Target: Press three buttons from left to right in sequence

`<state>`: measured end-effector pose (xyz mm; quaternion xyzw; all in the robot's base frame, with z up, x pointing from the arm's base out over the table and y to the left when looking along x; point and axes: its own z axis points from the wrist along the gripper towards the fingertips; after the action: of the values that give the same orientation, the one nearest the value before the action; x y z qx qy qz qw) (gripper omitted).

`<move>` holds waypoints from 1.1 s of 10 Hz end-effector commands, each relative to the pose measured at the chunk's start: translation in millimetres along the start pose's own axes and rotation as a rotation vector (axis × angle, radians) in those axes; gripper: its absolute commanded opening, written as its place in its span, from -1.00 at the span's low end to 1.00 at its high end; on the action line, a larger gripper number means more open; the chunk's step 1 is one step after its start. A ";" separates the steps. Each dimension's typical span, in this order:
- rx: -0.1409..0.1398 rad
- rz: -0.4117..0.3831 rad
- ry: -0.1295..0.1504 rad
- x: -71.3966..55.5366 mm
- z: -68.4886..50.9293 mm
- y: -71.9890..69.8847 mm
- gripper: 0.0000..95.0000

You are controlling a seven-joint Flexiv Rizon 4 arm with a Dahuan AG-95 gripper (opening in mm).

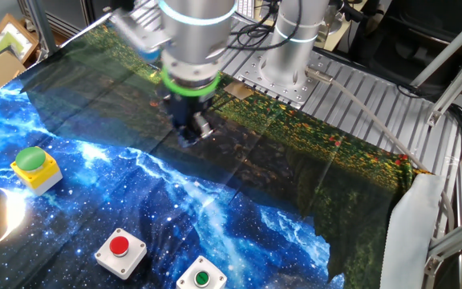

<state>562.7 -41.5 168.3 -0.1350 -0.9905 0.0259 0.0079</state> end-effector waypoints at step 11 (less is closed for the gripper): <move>-0.020 -0.240 -0.001 -119.3 -10.0 -78.5 -1.00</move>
<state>656.7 -146.7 179.7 -0.0194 -0.9997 0.0162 0.0069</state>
